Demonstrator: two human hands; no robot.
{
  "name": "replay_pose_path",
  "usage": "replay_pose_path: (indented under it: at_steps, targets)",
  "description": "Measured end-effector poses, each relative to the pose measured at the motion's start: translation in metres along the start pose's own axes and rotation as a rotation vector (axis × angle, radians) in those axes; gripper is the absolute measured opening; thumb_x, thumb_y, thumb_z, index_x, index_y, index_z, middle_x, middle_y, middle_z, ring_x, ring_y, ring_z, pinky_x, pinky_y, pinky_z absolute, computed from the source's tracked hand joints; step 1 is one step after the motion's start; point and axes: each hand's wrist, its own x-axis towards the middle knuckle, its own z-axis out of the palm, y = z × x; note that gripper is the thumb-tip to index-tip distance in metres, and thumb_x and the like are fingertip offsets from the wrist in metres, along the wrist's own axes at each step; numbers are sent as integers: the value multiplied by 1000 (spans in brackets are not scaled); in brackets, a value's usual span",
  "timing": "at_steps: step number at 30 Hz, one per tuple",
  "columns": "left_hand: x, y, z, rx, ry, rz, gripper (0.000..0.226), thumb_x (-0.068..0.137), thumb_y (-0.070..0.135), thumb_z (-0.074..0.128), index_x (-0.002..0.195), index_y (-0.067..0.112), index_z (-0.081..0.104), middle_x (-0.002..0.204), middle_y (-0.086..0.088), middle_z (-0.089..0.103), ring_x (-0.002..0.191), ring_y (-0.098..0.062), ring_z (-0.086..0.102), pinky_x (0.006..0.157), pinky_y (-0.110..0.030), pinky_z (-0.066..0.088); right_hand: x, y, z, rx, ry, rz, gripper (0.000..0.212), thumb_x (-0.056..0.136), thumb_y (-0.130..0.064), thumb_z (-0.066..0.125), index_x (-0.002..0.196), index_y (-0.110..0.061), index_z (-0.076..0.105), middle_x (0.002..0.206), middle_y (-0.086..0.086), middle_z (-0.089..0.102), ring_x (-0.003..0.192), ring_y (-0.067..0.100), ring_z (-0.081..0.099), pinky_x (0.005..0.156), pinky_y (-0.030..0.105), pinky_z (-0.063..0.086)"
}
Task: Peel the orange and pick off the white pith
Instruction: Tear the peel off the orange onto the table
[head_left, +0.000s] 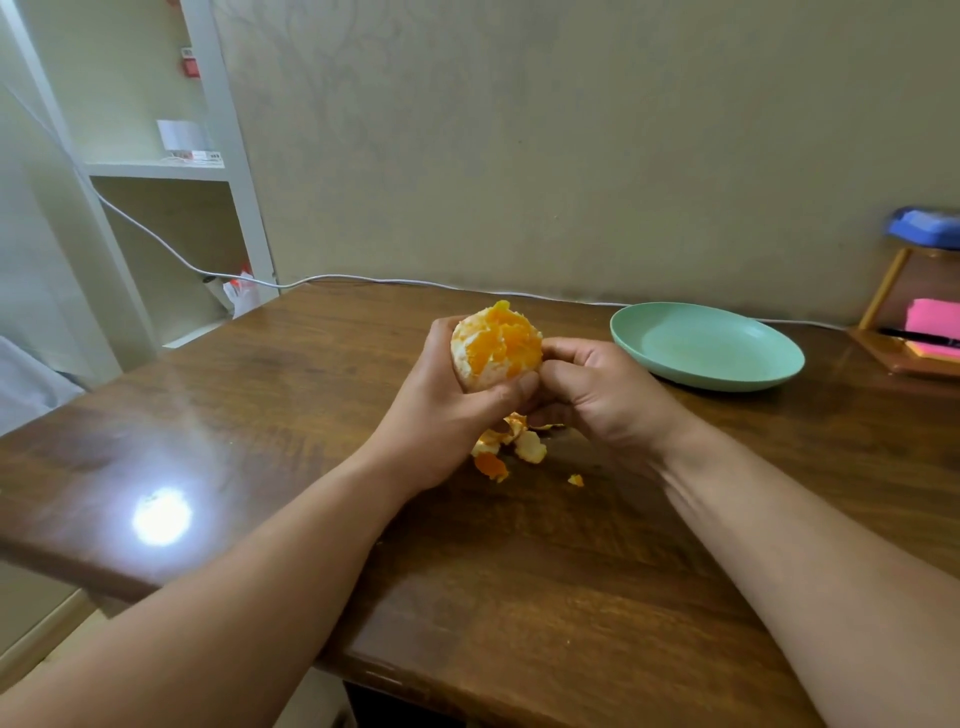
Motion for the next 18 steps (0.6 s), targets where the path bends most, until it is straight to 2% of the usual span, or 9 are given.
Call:
replay_pose_path:
  at_steps: [5, 8, 11, 14, 18]
  targets:
    - [1, 2, 1, -71, -20, -41, 66, 88, 43, 86, 140, 28, 48, 123, 1, 67, 110, -16, 72, 89, -41, 65, -1, 0, 4, 60, 5, 46, 24, 109, -11, 52, 117, -6, 74, 91, 12, 74, 80, 20, 69, 67, 28, 57]
    - [1, 4, 1, -142, -19, -86, 67, 87, 45, 82, 141, 26, 47, 123, 0, 69, 109, -14, 74, 90, -39, 65, -5, -5, 5, 14, -35, 124, 35, 114, -27, 43, 122, -8, 71, 104, 19, 77, 85, 24, 69, 69, 30, 56]
    - [1, 3, 2, -99, -7, -68, 68, 86, 46, 82, 141, 25, 48, 120, 3, 70, 106, -10, 74, 86, -31, 64, -9, -9, 5, -22, -68, 185, 41, 115, -30, 42, 126, 0, 67, 113, 25, 76, 85, 25, 70, 70, 32, 56]
    - [0, -1, 2, -29, -13, -22, 68, 84, 51, 82, 139, 27, 48, 119, 2, 69, 105, -10, 73, 82, -27, 61, -12, -9, 5, 2, -97, 182, 35, 114, -25, 49, 124, 2, 68, 99, 20, 77, 80, 22, 70, 68, 33, 57]
    - [1, -4, 0, -11, -46, -12, 70, 85, 54, 81, 141, 29, 47, 122, 1, 68, 108, -14, 73, 85, -32, 63, -12, -5, 7, -73, -11, 120, 27, 110, -22, 57, 116, 0, 72, 85, 8, 71, 71, 17, 66, 60, 29, 52]
